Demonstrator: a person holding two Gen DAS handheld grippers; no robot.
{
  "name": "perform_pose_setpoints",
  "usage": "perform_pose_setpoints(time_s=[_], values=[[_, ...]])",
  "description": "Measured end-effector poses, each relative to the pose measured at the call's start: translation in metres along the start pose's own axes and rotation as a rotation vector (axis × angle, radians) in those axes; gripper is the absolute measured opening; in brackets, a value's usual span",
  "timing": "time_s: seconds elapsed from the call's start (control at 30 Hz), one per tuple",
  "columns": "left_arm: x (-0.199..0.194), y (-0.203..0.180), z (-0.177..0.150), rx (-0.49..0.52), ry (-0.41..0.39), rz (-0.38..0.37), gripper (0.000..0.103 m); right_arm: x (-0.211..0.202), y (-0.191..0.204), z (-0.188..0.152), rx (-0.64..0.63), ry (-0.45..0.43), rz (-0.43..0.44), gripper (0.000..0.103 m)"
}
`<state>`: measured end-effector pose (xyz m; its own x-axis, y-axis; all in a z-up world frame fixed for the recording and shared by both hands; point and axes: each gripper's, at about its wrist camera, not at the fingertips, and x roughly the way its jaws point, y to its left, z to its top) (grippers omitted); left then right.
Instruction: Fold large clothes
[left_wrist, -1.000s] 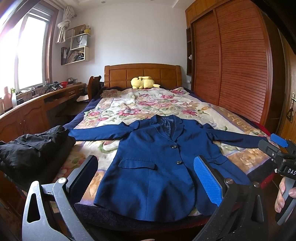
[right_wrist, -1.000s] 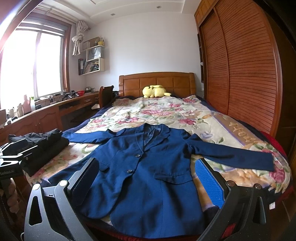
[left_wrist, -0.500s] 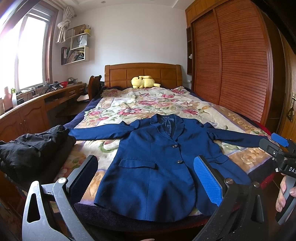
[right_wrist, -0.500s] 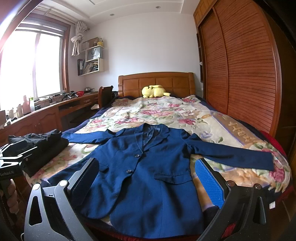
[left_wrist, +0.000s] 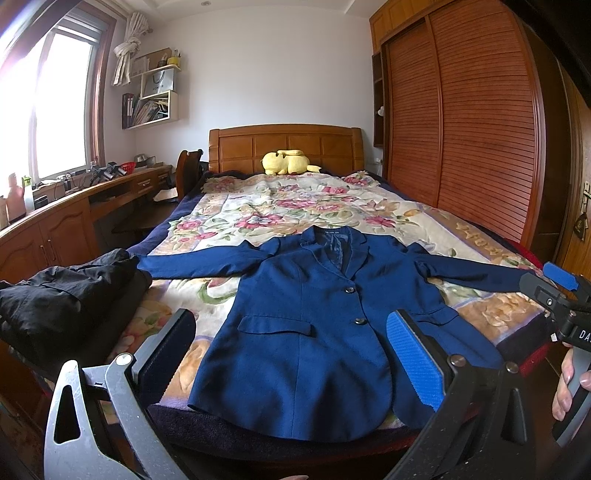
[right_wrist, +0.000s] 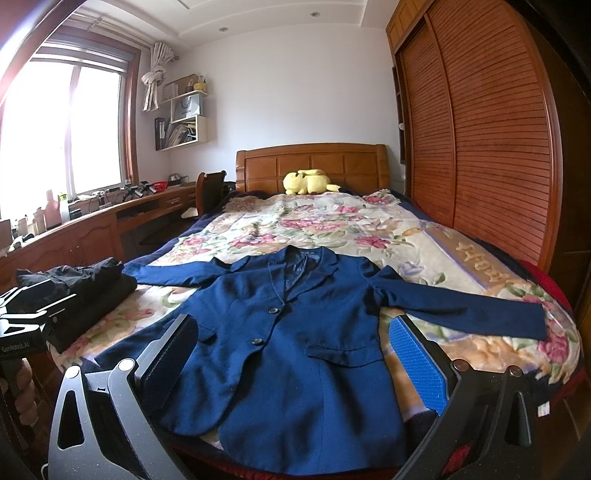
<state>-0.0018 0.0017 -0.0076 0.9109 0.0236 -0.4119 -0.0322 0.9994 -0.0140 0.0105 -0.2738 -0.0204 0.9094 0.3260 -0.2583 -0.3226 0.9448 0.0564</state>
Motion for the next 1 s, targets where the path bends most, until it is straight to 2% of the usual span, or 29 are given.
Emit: perform_pose_setpoints(time_s=[0.63,0.8,1.0], values=[[-0.001,-0.001,0.001,0.0,0.001,0.0,0.103,0.001,0.001,0.0,0.003,-0.005,0.004,0.103],[0.007,0.002,0.0,0.008,0.021,0.015,0.103,0.011,0.003,-0.002,-0.012,0.011,0.018,0.103],[0.032,0.016,-0.008,0.014,0.063,0.051,0.103,0.04,-0.001,-0.008,-0.025,0.053,0.048,0.103]])
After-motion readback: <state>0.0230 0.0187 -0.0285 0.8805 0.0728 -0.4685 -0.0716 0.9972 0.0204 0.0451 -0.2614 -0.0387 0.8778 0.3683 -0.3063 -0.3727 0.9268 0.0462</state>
